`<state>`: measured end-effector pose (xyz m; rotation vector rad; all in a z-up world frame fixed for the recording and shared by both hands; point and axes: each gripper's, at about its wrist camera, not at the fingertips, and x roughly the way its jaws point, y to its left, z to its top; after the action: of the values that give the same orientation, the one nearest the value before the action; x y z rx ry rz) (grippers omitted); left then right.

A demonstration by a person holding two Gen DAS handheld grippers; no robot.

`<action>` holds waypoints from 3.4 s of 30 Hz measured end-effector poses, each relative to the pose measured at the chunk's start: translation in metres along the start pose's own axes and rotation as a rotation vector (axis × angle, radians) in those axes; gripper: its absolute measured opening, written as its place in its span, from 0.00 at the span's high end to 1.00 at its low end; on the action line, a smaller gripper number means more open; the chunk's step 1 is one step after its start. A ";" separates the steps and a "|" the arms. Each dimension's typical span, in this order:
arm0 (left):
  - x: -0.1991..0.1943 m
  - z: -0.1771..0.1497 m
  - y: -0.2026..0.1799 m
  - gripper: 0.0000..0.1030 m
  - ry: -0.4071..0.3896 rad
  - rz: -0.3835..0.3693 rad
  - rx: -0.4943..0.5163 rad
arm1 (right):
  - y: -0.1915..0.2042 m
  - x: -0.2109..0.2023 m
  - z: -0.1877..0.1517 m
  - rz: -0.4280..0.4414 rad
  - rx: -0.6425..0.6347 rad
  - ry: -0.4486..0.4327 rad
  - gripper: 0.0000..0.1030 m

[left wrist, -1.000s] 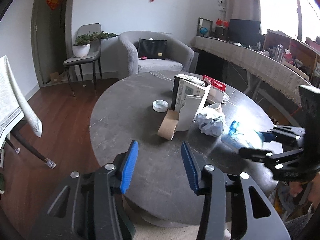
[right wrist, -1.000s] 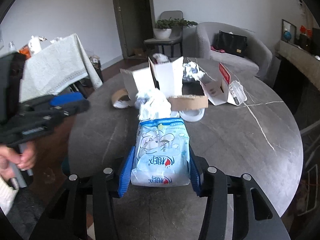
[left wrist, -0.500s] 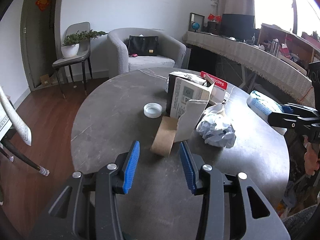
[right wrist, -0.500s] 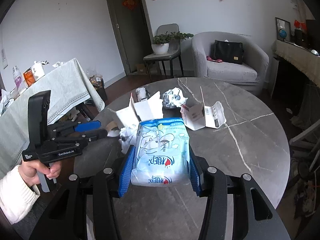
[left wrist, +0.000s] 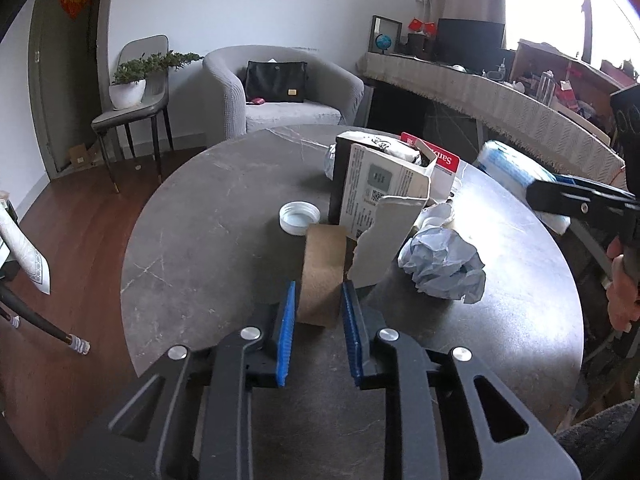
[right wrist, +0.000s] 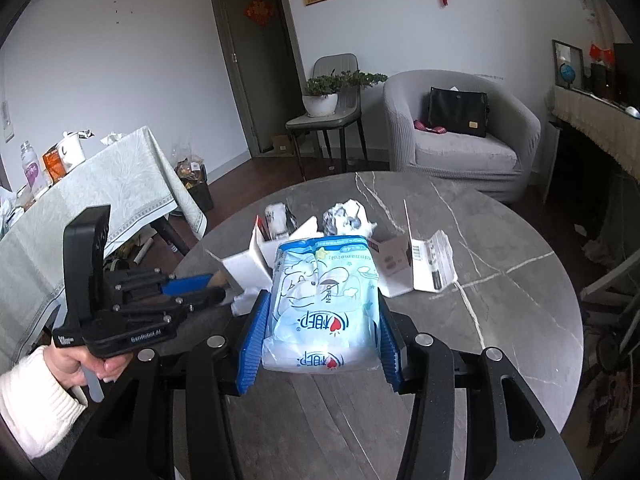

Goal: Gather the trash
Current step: 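Carry the tissue pack with the right gripper over the green bin while the left tool follows, then open the right gripper to drop the tissue pack into the bin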

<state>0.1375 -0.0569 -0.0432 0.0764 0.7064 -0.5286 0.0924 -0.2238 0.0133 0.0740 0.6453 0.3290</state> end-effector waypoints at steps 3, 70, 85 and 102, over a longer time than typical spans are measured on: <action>-0.007 0.000 0.006 0.77 -0.016 -0.005 -0.024 | 0.006 0.002 0.006 -0.001 0.000 -0.016 0.52; -0.124 -0.142 0.232 0.51 0.219 0.288 -0.316 | 0.306 0.243 -0.036 0.185 -0.285 0.439 0.52; -0.194 -0.102 0.219 0.50 -0.057 0.412 -0.259 | 0.323 0.297 -0.095 0.169 -0.269 0.610 0.52; -0.213 -0.076 0.169 0.64 -0.172 0.356 -0.148 | 0.330 0.328 -0.157 0.139 -0.321 0.733 0.49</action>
<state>0.0390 0.2015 0.0163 0.0166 0.5457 -0.1387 0.1519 0.1887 -0.2453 -0.3258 1.3056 0.5988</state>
